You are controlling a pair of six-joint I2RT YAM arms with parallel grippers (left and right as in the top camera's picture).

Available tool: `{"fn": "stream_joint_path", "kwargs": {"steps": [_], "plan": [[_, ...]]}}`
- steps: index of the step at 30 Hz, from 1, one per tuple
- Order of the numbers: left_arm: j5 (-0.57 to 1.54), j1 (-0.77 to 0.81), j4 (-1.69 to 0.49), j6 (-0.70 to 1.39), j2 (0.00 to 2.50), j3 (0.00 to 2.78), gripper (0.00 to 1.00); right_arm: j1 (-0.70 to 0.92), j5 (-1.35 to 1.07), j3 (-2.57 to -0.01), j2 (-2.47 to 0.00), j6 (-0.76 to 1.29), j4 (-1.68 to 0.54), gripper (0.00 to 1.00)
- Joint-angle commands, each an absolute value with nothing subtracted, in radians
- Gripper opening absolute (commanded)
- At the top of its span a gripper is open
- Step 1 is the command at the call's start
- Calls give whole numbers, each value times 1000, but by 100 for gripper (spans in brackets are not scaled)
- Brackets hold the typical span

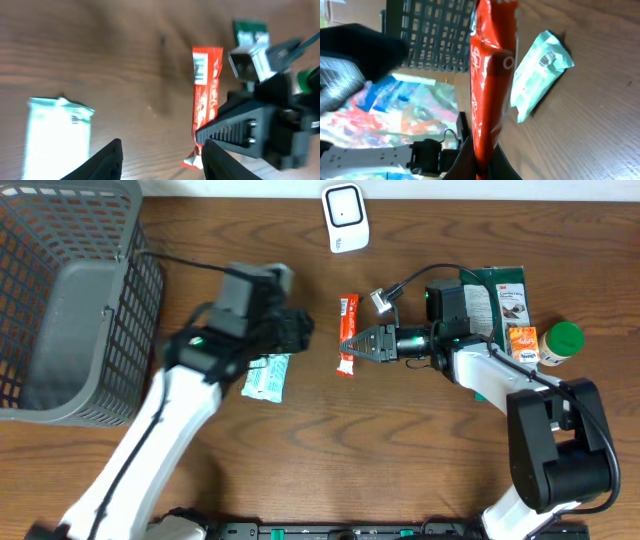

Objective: Scan the item barcode
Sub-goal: 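Lift the red stick up to the scanner with the right gripper, then hold the red stick in front of the scanner window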

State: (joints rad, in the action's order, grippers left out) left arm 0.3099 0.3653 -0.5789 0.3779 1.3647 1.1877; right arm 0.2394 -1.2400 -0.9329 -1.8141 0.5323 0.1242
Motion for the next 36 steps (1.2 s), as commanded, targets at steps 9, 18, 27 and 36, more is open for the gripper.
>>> {"fn": "stream_joint_path", "kwargs": {"steps": [9,18,27,36], "plan": [[302,122,-693,379,1247,1216,52,300,-934,-1187,-1705,163,-474,1],[309,-30,-793,377,1250,1254,52,421,-368,-1627,-1699,-241,-1105,1],[308,-109,-885,288,1272,1340,58,501,-150,-1813,-1694,-579,-1214,1],[274,-109,-878,262,1274,1340,72,563,157,-1840,-1694,-688,-1075,1]]}}
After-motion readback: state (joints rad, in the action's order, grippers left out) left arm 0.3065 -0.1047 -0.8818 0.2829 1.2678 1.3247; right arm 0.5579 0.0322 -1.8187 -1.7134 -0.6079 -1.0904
